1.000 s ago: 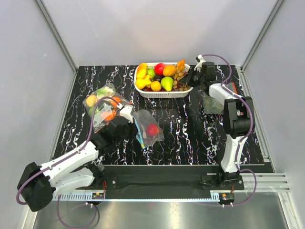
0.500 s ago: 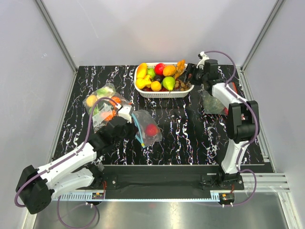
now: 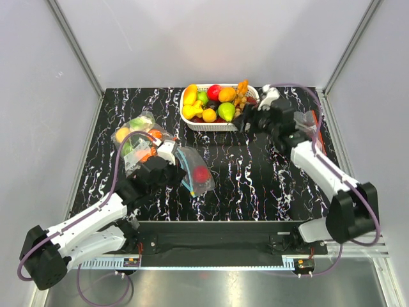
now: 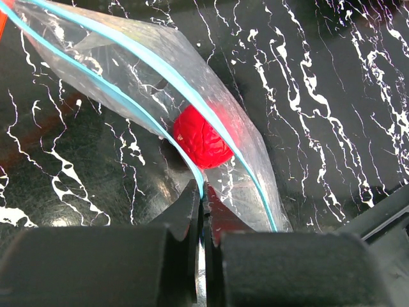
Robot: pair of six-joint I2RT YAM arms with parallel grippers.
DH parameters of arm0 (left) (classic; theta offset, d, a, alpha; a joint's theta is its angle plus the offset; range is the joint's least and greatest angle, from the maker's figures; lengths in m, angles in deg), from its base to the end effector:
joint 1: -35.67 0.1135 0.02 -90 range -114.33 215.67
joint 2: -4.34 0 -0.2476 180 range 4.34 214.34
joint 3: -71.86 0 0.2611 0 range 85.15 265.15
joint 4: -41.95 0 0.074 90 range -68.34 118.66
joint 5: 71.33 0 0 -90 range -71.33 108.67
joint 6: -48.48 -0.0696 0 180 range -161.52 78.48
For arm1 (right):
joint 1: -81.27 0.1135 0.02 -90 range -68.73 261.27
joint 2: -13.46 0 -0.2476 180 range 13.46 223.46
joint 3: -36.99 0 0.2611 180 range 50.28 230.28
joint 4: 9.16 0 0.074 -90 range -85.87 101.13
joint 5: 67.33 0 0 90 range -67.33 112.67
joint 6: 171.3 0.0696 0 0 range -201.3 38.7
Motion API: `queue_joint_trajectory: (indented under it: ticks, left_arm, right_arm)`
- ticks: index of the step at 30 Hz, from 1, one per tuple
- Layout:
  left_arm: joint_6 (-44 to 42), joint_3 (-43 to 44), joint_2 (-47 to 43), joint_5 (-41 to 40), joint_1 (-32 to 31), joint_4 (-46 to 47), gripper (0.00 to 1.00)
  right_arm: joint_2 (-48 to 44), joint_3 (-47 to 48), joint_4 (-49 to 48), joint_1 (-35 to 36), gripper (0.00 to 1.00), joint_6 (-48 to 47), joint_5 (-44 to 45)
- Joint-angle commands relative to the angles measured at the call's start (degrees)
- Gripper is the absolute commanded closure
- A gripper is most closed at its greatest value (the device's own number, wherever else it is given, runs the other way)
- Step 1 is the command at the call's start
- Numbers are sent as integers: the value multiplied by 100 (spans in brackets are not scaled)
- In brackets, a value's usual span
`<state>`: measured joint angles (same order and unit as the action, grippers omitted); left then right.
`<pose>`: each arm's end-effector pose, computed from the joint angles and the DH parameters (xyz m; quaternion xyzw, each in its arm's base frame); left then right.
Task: Open the zip-top bag and remove the fake food
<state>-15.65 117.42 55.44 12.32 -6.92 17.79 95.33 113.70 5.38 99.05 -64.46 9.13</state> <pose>0.1884 -0.1627 0.2100 0.0980 0.8583 -0.2425 0.4416 0.3554 0.1311 0.2874 -0.0745 0.8114 0.2621 0.5171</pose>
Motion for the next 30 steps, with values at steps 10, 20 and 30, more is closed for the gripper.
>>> queue_joint_trajectory:
  ticks: [10,20,30]
  left_arm:
    - [-73,121,32,116,22,454,100]
    - [6,113,173,266,22,630,100]
    - [-3,51,208,327,23,771,100]
  right_arm:
    - [-1463,-1297,-354,2062,20,1031,-351]
    - [-708,-1148,-741,3082,23,1129,150]
    - [-57,-743,-460,3434,26,979,607]
